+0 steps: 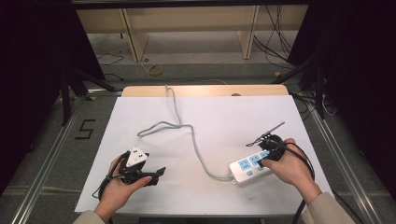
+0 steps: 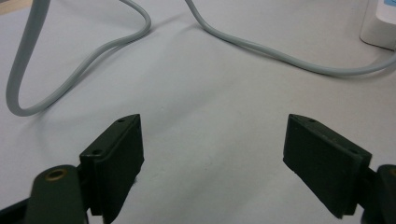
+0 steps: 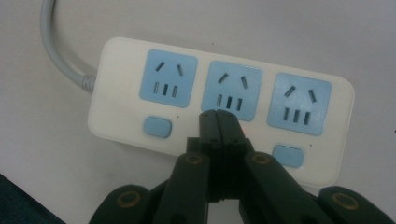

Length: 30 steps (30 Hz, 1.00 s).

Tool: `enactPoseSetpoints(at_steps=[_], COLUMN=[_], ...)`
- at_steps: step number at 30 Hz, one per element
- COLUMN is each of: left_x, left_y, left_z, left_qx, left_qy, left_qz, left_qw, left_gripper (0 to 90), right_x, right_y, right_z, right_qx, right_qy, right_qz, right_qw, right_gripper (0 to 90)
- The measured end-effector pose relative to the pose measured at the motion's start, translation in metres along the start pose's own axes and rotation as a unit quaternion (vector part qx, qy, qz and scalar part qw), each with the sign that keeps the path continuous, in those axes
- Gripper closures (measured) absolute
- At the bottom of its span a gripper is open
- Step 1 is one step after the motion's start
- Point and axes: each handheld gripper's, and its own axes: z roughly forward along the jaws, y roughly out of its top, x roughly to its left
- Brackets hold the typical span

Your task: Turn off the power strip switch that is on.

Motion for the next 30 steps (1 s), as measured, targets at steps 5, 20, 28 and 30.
enactPoseSetpoints(at_steps=[5,20,28,30], left_x=[0.0007,0.0006,0.0006,0.0004], left_y=[-0.0001,0.0003,0.0003,0.0003], left_z=[0.0005,0.0018,0.0016,0.0016], left_qx=[0.000,0.000,0.000,-0.001], left_qy=[0.002,0.001,0.001,0.002], left_qz=[0.001,0.000,0.001,0.002], left_qw=[1.0000,1.0000,1.0000,1.0000], left_gripper=[19.7,19.6,19.6,19.7], right_x=[-0.0005,0.0004,0.0002,-0.0002], right_y=[-0.0003,0.0004,0.0018,0.0017], right_z=[0.0008,0.0061,0.0096,0.0099], right_qx=[0.002,0.016,0.022,0.022], right_qy=[-0.002,-0.001,-0.006,-0.007], right_qz=[0.003,0.002,0.002,0.001], right_qw=[1.0000,0.9999,0.9997,0.9997], right_gripper=[90.0,90.0,90.0,90.0])
